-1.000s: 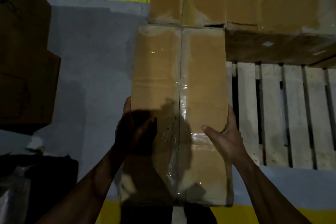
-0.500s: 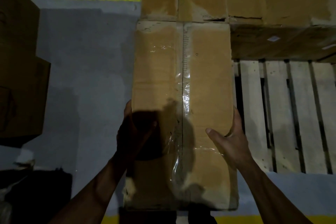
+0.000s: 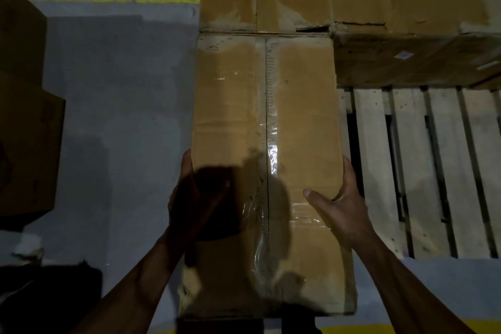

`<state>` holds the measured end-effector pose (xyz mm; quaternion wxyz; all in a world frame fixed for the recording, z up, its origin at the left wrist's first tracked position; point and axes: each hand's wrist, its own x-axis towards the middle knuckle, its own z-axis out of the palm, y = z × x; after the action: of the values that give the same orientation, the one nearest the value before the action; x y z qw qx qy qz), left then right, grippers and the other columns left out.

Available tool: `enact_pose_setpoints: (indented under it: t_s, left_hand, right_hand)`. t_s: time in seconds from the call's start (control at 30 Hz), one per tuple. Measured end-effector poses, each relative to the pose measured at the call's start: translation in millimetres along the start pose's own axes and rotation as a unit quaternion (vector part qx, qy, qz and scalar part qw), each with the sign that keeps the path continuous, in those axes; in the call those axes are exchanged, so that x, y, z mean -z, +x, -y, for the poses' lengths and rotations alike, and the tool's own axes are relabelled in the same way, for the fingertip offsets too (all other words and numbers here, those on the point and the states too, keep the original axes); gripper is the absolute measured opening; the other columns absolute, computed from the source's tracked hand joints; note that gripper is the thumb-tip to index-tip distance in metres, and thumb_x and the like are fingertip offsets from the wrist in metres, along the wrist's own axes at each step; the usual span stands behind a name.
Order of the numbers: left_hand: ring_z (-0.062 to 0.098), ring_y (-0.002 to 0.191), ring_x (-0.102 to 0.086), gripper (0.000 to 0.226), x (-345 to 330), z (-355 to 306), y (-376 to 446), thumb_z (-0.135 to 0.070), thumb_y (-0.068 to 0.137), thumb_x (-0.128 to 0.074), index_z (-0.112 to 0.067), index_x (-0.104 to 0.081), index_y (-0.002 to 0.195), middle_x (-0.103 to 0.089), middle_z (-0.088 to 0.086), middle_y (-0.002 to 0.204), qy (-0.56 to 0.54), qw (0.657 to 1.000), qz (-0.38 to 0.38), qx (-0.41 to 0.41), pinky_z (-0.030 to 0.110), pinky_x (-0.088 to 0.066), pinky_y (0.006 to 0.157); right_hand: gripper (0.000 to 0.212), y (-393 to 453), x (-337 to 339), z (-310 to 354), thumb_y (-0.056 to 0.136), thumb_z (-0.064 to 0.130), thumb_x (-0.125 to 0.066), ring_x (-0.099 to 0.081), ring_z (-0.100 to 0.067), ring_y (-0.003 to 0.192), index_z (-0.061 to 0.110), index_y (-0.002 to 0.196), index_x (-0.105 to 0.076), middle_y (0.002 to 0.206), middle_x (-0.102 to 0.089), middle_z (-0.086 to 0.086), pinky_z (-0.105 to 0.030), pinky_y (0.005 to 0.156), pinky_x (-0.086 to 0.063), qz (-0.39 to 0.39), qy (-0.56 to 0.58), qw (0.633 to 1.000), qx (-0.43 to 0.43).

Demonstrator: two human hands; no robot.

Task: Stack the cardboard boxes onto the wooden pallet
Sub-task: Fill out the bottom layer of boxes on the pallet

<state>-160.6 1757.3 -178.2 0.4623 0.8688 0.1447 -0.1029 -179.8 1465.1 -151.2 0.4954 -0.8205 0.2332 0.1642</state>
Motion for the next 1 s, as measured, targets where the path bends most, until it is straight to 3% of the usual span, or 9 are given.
enact_pose_setpoints:
  t_s: [0.17,0.27,0.37,0.47,0.53,0.6,0.7,0.87,1.0]
  left_hand:
    - [0.011,0.115,-0.047,0.102,0.3,-7.1,0.4,-0.074,0.064,-0.061,-0.038,-0.017,0.149,-0.043,-0.019,0.129,-0.02,1.0,0.002,-0.015,0.032,-0.044,0.087]
    - [0.007,0.123,-0.045,0.094,5.1,-9.4,0.0,-0.069,0.064,-0.069,-0.054,-0.016,0.14,-0.039,-0.029,0.132,-0.052,0.998,0.041,-0.006,0.027,-0.043,0.094]
    - [0.019,0.13,-0.043,0.109,11.1,-7.3,1.4,-0.071,0.059,-0.076,-0.045,-0.016,0.146,-0.039,-0.009,0.145,-0.05,0.996,0.066,0.041,0.047,-0.044,0.105]
    - [0.027,0.136,-0.037,0.117,17.1,-6.6,-7.4,-0.072,0.063,-0.071,-0.027,-0.01,0.152,-0.028,0.005,0.155,0.032,0.995,0.07,0.056,0.057,-0.039,0.108]
    - [0.028,0.143,-0.029,0.111,20.7,-8.2,-28.8,-0.067,0.073,-0.069,-0.025,-0.007,0.155,-0.018,0.006,0.16,0.089,0.992,0.083,0.025,0.056,-0.033,0.113]
    - [0.029,0.149,-0.016,0.103,22.3,-8.7,-56.1,-0.057,0.086,-0.066,-0.02,-0.002,0.158,-0.002,0.006,0.165,0.161,0.981,0.107,0.011,0.047,-0.022,0.119]
    - [0.03,0.151,-0.011,0.096,22.6,-2.4,-100.9,-0.053,0.091,-0.06,-0.018,0.0,0.158,0.012,0.005,0.165,0.227,0.966,0.123,0.01,0.044,-0.024,0.117]
    - [0.032,0.151,-0.007,0.087,22.7,16.4,-169.5,-0.058,0.096,-0.044,-0.009,-0.004,0.157,0.012,0.013,0.164,0.31,0.941,0.13,-0.029,0.047,-0.03,0.116]
    - [0.036,0.151,-0.007,0.104,24.5,34.6,-207.3,-0.079,0.086,-0.019,-0.002,-0.009,0.156,0.003,0.021,0.163,0.368,0.916,0.141,-0.072,0.048,-0.026,0.118]
  right_hand:
    - [0.101,1.6,-1.9,-5.1,0.076,0.037,-0.085,-0.058,-0.016,0.111,0.049,0.15,-0.018,0.122,-0.055,0.018,-0.041,0.095,-0.05,-0.006,0.002,1.0,-0.007]
    - [0.106,1.0,-1.2,-5.3,0.076,0.038,-0.085,-0.057,-0.019,0.119,0.048,0.153,-0.012,0.131,-0.053,0.016,-0.045,0.102,-0.049,0.007,0.006,1.0,-0.016]
    - [0.11,-7.2,-1.2,-0.4,0.081,0.05,-0.077,-0.041,-0.027,0.14,0.044,0.156,0.002,0.156,-0.035,0.004,-0.053,0.111,-0.039,0.01,-0.047,0.999,-0.009]
    - [0.093,-32.7,-6.0,5.1,0.097,0.052,-0.056,-0.013,-0.032,0.153,0.027,0.16,0.007,0.169,0.005,-0.006,-0.054,0.116,-0.03,0.0,-0.22,0.976,0.002]
    - [0.078,-57.5,-10.0,2.3,0.103,0.047,-0.042,-0.003,-0.033,0.154,0.019,0.161,0.003,0.167,0.015,-0.01,-0.051,0.115,-0.031,0.004,-0.313,0.949,0.029]
    - [0.072,-79.6,-13.7,-11.5,0.106,0.042,-0.036,0.004,-0.034,0.154,0.011,0.161,-0.002,0.166,0.016,-0.016,-0.052,0.117,-0.029,0.012,-0.363,0.93,0.05]
    - [0.069,-114.2,-13.1,-35.2,0.107,0.038,-0.031,0.012,-0.033,0.154,0.008,0.16,0.0,0.165,0.017,-0.017,-0.052,0.12,-0.018,0.042,-0.405,0.912,0.048]
    - [0.073,-161.8,-4.4,-68.9,0.106,0.045,-0.028,0.009,-0.034,0.154,0.002,0.159,-0.001,0.166,0.011,-0.019,-0.047,0.122,-0.013,0.067,-0.452,0.885,0.096]
    - [0.092,-177.2,2.0,-86.3,0.1,0.061,-0.035,0.015,-0.031,0.153,0.004,0.158,0.008,0.165,0.019,-0.016,-0.043,0.123,-0.009,0.102,-0.458,0.878,0.098]
